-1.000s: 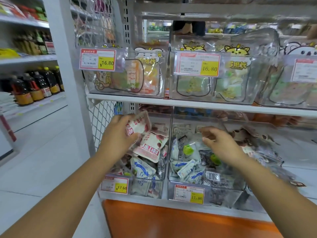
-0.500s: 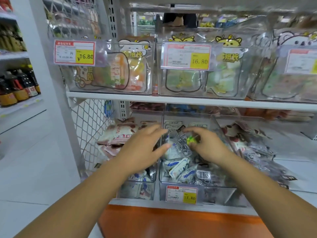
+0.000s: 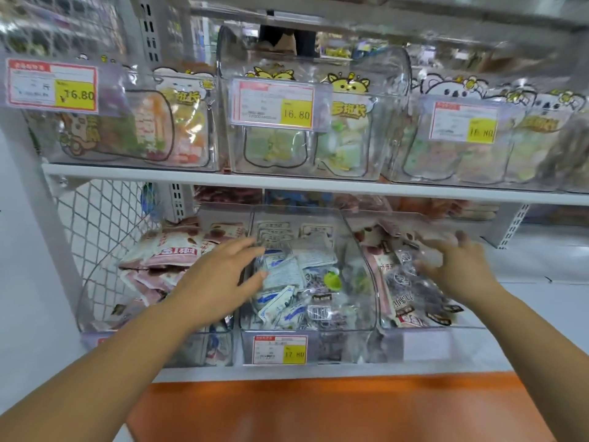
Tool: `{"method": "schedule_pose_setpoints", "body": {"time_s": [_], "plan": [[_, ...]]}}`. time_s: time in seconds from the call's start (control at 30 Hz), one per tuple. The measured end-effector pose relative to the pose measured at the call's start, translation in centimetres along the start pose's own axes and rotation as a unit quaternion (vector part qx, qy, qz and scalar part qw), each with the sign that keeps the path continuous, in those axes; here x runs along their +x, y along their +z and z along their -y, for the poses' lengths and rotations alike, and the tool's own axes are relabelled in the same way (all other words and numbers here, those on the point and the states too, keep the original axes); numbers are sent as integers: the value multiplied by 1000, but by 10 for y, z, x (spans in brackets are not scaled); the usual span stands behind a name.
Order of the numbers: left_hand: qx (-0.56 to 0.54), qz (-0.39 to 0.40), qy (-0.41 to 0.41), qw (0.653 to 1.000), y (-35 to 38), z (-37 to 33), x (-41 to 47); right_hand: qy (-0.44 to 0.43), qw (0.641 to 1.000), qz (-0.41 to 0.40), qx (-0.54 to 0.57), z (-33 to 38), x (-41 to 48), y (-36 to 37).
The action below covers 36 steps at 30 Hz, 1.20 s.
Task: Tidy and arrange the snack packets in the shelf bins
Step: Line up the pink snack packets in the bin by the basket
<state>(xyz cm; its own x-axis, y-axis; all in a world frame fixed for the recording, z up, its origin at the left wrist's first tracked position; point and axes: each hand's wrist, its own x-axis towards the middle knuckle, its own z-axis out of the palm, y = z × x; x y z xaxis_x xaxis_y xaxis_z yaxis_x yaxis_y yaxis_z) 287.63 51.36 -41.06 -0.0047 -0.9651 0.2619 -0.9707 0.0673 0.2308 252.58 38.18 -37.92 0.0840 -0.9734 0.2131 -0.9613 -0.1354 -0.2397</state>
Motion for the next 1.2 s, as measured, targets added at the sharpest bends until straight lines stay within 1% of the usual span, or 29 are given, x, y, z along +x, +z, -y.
{"method": "schedule_pose_setpoints", "body": {"time_s": [0.03,0.07,0.1,0.13,0.17,0.2,0.23,0.3,0.33,0.4,0.47,0.57,0.63,0.77,0.87,1.0,1.03,1.1,1.2], "plan": [[1,4,5,1000,-3,1,-2,-36,998,-36,-32,11,-2,-2],[4,7,10,1000,-6,2,-3,-83,995,-53,-16,27,-5,-3],[6,9,17,1000,-8,4,-6,-148,988,-44,22,46,-10,-6],[8,10,22,1000,-10,6,-7,-210,975,-5,68,66,-16,-5],[9,11,27,1000,-12,7,-9,-251,962,55,96,85,-20,0],[12,13,30,999,-12,9,-11,-272,950,120,96,101,-23,7],[15,16,33,999,-13,10,-13,-286,941,165,70,113,-23,17],[22,23,34,999,-12,11,-17,-291,935,204,-13,129,-16,33],[25,25,35,999,-12,12,-18,-277,935,217,-44,133,-10,40],[28,25,37,999,-12,12,-20,-258,930,251,-72,139,-1,51],[29,23,37,999,-11,13,-21,-258,920,278,-100,142,6,65],[23,14,40,999,-9,16,-20,-241,921,288,-104,145,12,76],[21,-1,57,998,-9,15,-18,-232,928,274,-103,144,15,77],[24,-10,84,996,-5,2,-12,-244,938,228,-88,140,13,77],[3,-18,96,995,-2,-16,-9,-278,945,154,-73,138,7,69],[-25,-18,94,995,0,-40,0,-335,940,54,38,131,-8,49],[-31,-9,94,995,0,-46,3,-337,938,36,70,128,-11,42],[-48,38,94,994,5,-57,6,-323,936,7,141,119,-17,26],[-66,115,108,985,20,-68,9,-266,940,-36,211,97,-21,5]]}}
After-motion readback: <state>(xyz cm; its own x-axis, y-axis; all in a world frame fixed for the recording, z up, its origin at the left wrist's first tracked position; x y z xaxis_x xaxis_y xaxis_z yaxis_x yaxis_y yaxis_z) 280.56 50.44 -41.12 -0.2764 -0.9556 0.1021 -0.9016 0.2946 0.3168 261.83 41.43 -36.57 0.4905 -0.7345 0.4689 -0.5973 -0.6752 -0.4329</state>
